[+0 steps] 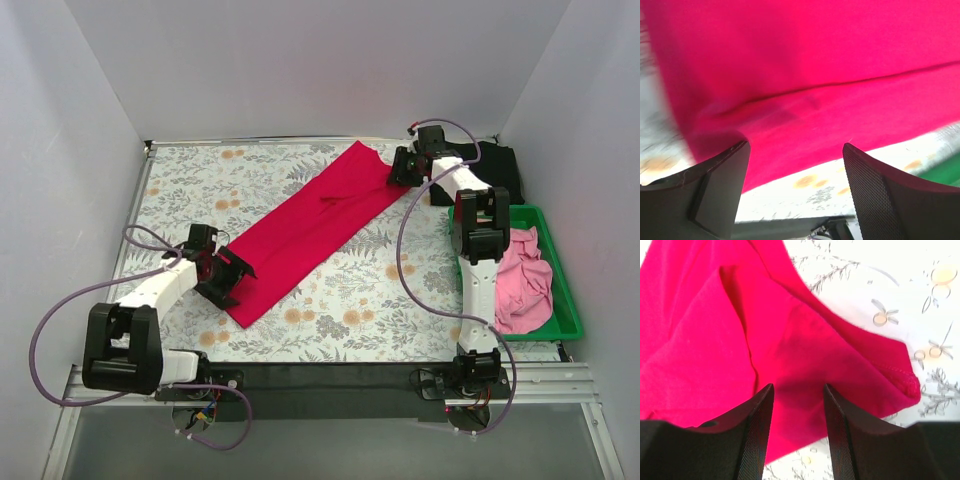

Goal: Fold and stack the t-shirts
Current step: Fold the tshirt

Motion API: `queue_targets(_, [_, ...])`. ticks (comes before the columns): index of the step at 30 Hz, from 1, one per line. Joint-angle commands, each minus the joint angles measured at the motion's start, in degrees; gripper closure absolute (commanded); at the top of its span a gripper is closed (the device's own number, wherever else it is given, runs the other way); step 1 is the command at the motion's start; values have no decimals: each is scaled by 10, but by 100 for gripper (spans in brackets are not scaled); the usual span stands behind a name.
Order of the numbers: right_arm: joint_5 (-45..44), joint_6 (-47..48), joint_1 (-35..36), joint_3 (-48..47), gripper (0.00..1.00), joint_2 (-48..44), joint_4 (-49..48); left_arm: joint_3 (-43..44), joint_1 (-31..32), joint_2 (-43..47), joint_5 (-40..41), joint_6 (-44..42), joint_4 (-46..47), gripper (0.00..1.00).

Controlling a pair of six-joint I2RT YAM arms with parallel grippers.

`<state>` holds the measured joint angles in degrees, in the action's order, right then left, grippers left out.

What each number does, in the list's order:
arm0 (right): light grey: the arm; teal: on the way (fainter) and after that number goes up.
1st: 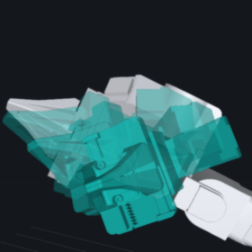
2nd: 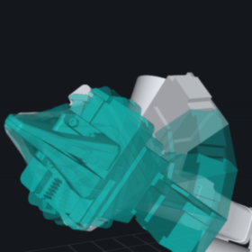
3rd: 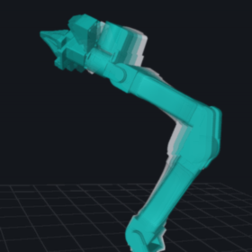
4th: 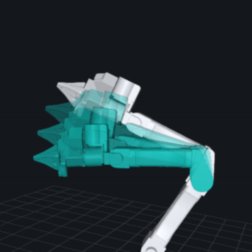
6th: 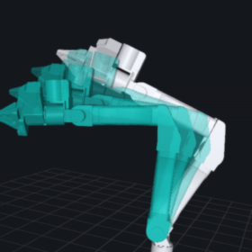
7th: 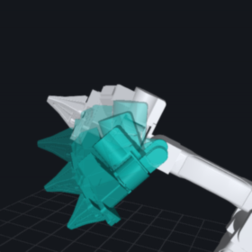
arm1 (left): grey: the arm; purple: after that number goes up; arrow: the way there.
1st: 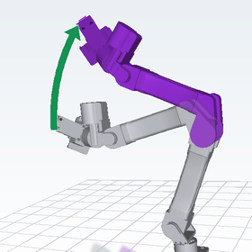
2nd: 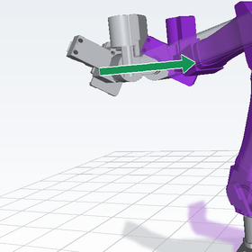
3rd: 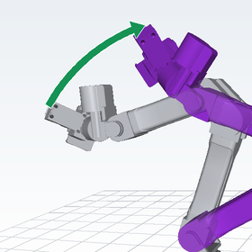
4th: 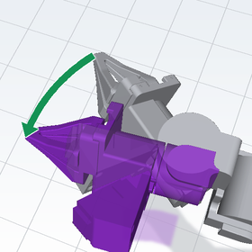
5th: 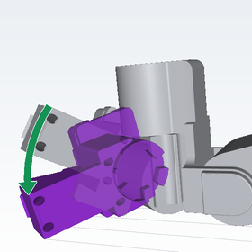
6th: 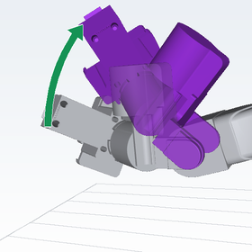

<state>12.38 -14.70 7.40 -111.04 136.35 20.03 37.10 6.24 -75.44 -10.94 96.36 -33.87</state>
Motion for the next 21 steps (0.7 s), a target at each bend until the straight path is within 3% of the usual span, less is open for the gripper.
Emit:
queue_targets(1, [1,34,20,48,56,-77,27,66,-3,49,83,2,-118,30])
queue_targets(7, [-29,26,91,233,56,-251,12,154,-1,29,176,-148,-111,30])
queue_targets(11, [-28,-37,144,401,56,-361,-22,168,17,-10,168,-237,-52,28])
queue_targets(13, [-27,-54,170,435,57,-400,-45,167,29,-30,153,-254,-41,27])
queue_targets(15, [-39,-87,182,461,57,-412,-56,152,33,-34,132,-263,-25,27])
queue_targets(21, [-82,-211,184,518,55,-415,-222,108,43,-8,136,-282,11,27])
